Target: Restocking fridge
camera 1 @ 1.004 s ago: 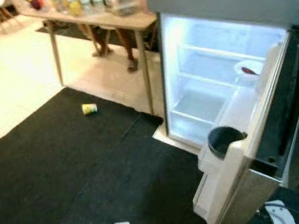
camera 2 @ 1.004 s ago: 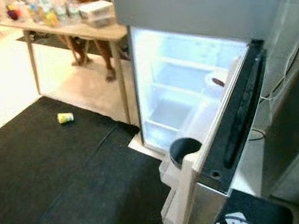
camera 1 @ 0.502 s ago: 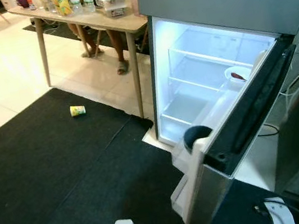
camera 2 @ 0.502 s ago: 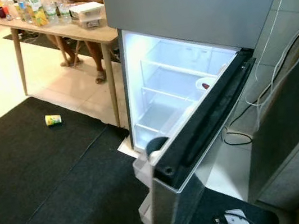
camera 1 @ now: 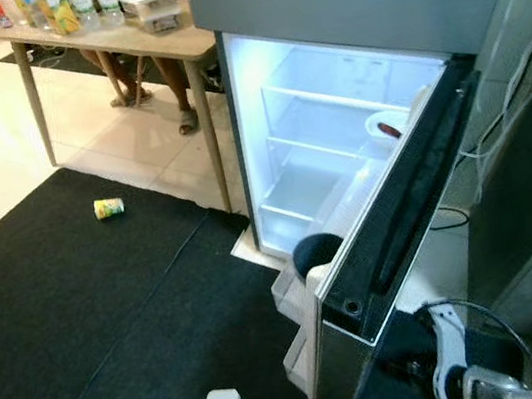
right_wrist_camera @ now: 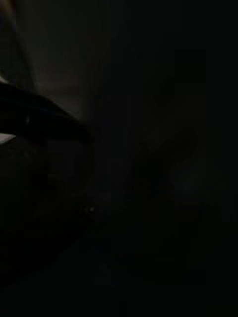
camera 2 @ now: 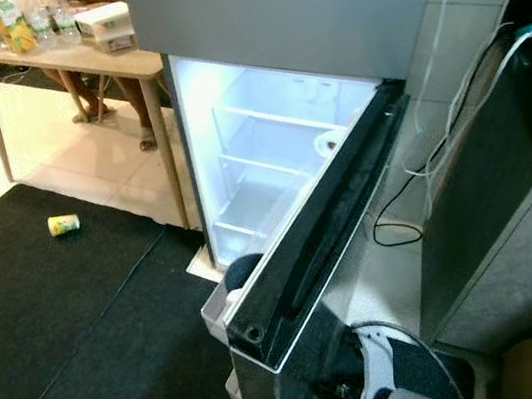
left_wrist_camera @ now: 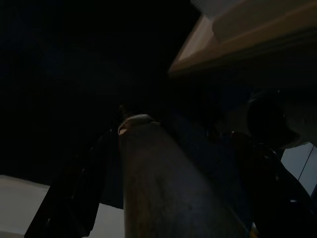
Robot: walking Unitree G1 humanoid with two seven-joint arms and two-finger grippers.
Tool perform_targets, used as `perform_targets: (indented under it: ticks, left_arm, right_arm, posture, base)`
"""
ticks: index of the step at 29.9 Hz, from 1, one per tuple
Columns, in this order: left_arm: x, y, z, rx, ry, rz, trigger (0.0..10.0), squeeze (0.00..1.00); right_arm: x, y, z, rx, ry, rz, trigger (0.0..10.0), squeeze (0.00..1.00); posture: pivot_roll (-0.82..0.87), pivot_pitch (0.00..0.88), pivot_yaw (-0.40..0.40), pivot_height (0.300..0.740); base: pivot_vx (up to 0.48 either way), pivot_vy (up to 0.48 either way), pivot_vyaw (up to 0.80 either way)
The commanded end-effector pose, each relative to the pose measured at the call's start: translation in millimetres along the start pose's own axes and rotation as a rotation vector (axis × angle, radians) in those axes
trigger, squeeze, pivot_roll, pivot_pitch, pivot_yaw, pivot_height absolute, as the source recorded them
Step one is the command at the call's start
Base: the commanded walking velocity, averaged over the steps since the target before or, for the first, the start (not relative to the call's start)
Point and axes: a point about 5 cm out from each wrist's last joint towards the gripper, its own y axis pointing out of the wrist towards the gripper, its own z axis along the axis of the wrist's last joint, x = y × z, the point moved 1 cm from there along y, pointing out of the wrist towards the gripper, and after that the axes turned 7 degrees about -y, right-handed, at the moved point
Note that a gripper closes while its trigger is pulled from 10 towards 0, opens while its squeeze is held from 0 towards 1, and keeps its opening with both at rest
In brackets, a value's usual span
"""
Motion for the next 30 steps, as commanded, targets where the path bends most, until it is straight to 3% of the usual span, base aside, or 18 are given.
perform_targets:
  ticks: [1,3,7,8,10,13,16,18,21,24,26,27,28,30]
  left_arm:
    - [-1.6,-1.2,-6,-0.018,-0.007,0.009,10.0,0.0]
    - [-1.2,-1.3,-7,-0.02,-0.01,0.009,10.0,0.0]
    - [0.9,-1.3,-11,-0.019,-0.029,0.011,10.0,0.0]
    - [0.9,-1.3,-11,-0.019,-0.029,0.011,10.0,0.0]
    - [2.0,-2.2,-16,-0.023,-0.046,0.014,10.0,0.0]
    - [1.4,-3.3,-21,-0.026,-0.06,0.02,10.0,0.0]
    - [0.1,-4.3,-23,-0.027,-0.068,0.026,10.0,0.0]
    - [-1.8,-5.2,-25,-0.025,-0.081,0.035,10.0,0.0]
    - [-2.6,-5.6,-25,-0.023,-0.086,0.039,10.0,0.0]
    - [-3.5,-5.9,-25,-0.021,-0.09,0.043,10.0,0.0]
    - [-3.5,-5.9,-25,-0.021,-0.09,0.043,10.0,0.0]
    - [-2.7,-5.4,-24,-0.018,-0.089,0.041,10.0,0.0]
    - [-2.7,-5.4,-24,-0.018,-0.089,0.041,10.0,0.0]
    - [-1.9,-4.9,-23,-0.014,-0.086,0.037,10.0,0.0]
  right_arm:
    - [-9.1,7.0,14,0.028,-0.038,0.115,10.0,0.0]
    - [-22.6,13.6,36,0.02,-0.162,0.303,10.0,0.0]
    - [-53.8,29.0,76,0.017,-0.392,0.559,10.0,0.0]
    - [-53.8,29.0,76,0.017,-0.392,0.559,10.0,0.0]
    - [-81.8,49.7,116,0.098,-0.564,0.606,10.0,0.0]
    - [-106.2,64.1,149,0.187,-0.689,0.602,10.0,0.0]
    - [-120.8,73.8,171,0.244,-0.751,0.548,10.0,0.0]
    - [-140.2,84.0,202,0.331,-0.851,0.43,10.0,0.0]
    - [-149.5,87.1,217,0.381,-0.908,0.355,10.0,0.0]
    - [-160.3,90.9,244,0.456,-1.022,0.145,10.0,0.0]
    - [-160.3,90.9,244,0.456,-1.022,0.145,10.0,0.0]
    - [-156.6,92.8,244,0.441,-1.077,0.067,10.0,0.0]
    - [-156.6,92.8,244,0.441,-1.077,0.067,10.0,0.0]
    - [-143.5,95.8,225,0.343,-1.172,0.05,10.0,0.0]
  posture:
    - [-0.07,0.094,-0.037,0.74]
    - [-0.06,0.1,-0.048,0.74]
    - [-0.04,0.11,-0.064,0.74]
    - [-0.04,0.11,-0.064,0.74]
    - [-0.03,0.114,-0.076,0.74]
    - [-0.01,0.115,-0.083,0.74]
    - [0.0,0.117,-0.089,0.74]
    - [0.02,0.117,-0.098,0.74]
    - [0.02,0.117,-0.099,0.74]
    - [0.02,0.117,-0.099,0.74]
    - [0.02,0.117,-0.099,0.74]
    - [0.02,0.12,-0.096,0.74]
    - [0.02,0.12,-0.096,0.74]
    - [0.02,0.121,-0.091,0.74]
  base:
    - [0.0,0.0,0.0]
    - [0.0,0.0,0.0]
    - [0.0,0.0,0.0]
    - [0.0,0.0,0.0]
    - [0.0,0.0,0.0]
    - [0.0,0.0,0.0]
    - [0.0,0.0,0.0]
    - [0.0,0.0,0.0]
    - [0.0,0.0,0.0]
    - [0.0,0.0,0.0]
    - [0.0,0.0,0.0]
    - [0.0,0.0,0.0]
    - [0.0,0.0,0.0]
    - [0.0,0.0,0.0]
